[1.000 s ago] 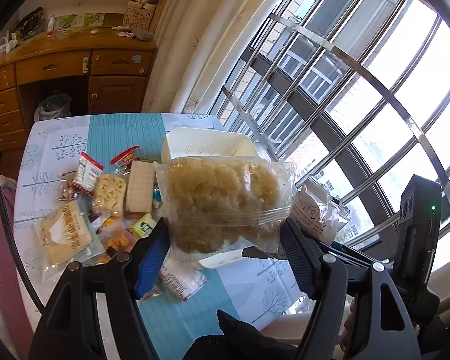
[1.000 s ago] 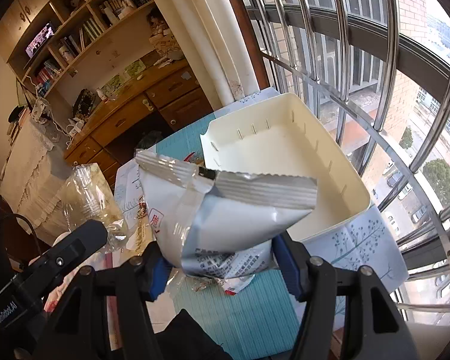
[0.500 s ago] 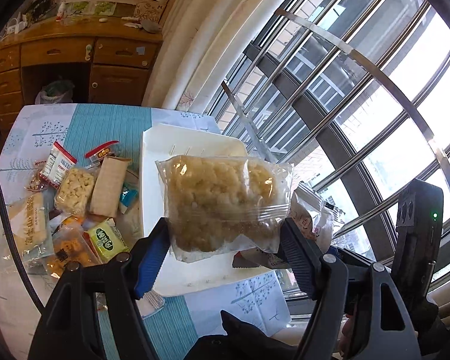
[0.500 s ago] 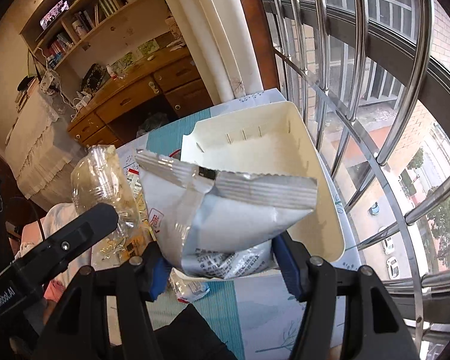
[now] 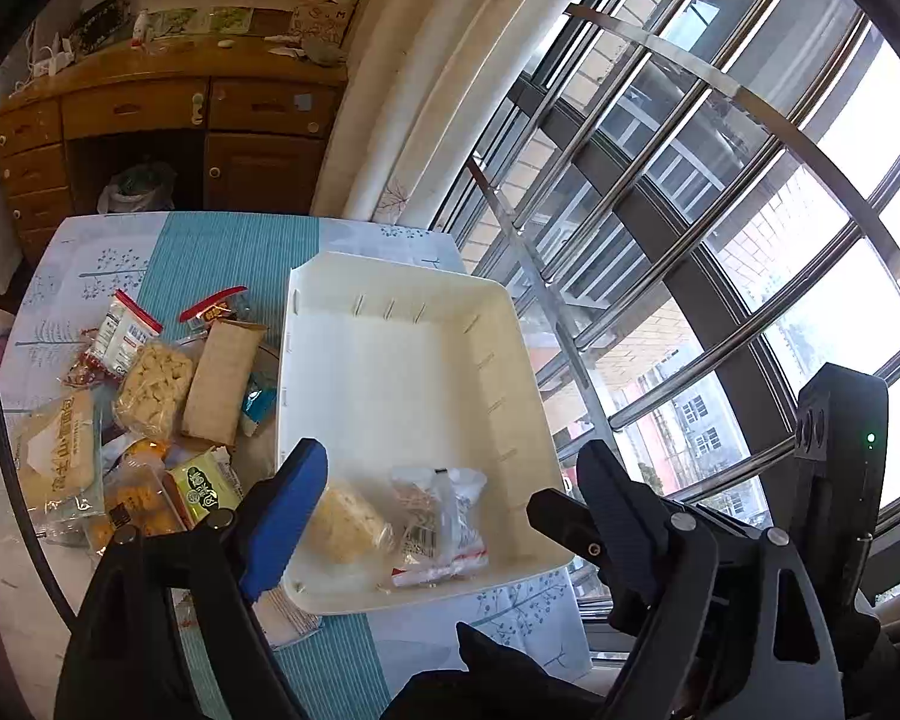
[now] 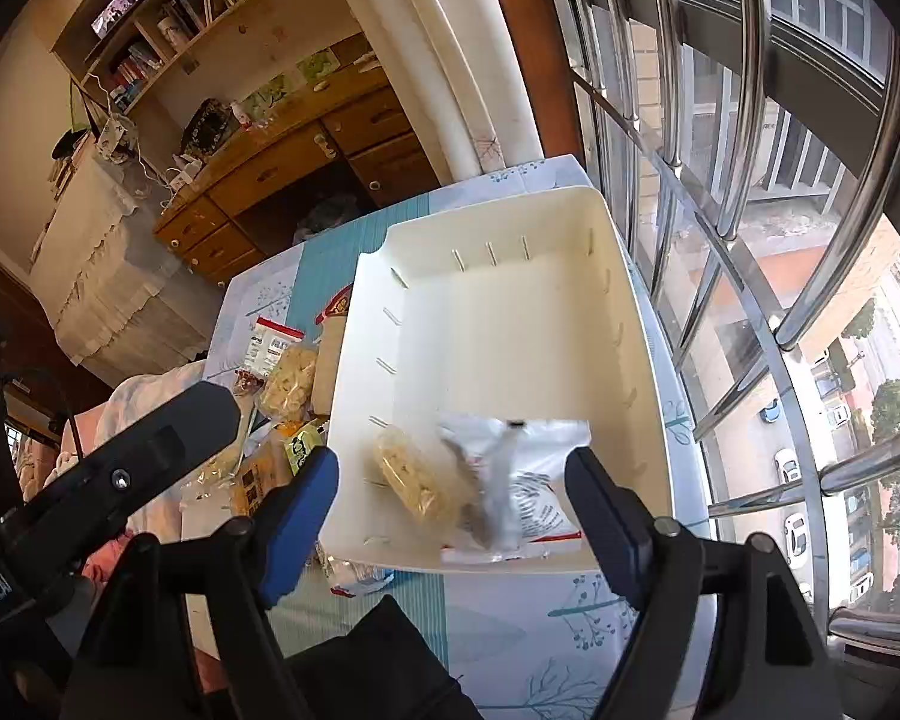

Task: Organize snacks
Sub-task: 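Open left gripper over white tray while right gripper releases its packet there, then withdraw both tools from the tray back toward the snack pile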

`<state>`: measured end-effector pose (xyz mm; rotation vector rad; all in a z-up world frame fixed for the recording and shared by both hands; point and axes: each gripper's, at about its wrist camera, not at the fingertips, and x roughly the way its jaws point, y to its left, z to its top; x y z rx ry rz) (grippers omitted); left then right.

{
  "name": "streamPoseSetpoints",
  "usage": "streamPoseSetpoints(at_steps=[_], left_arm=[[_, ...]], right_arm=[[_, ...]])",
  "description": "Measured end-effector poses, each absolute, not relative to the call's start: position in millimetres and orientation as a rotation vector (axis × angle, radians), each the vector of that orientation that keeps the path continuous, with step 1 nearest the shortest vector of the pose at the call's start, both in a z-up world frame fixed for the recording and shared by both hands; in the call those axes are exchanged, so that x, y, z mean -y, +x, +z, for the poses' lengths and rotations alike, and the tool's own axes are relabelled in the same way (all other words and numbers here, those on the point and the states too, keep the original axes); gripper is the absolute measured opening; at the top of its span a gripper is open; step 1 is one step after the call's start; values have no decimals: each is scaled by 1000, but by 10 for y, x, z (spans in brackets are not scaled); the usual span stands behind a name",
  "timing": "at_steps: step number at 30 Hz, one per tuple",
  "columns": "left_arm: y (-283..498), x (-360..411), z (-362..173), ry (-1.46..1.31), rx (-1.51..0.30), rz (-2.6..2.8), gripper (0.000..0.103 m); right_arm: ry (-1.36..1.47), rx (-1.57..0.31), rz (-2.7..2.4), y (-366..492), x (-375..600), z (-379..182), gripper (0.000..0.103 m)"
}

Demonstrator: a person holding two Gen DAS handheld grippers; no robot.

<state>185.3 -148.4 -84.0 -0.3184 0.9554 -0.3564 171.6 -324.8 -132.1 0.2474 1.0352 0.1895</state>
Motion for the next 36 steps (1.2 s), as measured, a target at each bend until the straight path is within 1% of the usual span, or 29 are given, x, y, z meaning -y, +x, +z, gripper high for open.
streamPoseSetpoints(at_steps=[12,23,36], left_arm=[[1568,1229,-766,-330,-933,-282,85],[1266,692,-749,-364,-940,-172,85],[1112,16,-759,-321,-996,-116,85]], right_arm=[[275,-1025,244,1605,3111,-1303,79],[287,-1051,314,1515,2712,-1358,79],[363,-1087,323,1472,2158,-1473,79]])
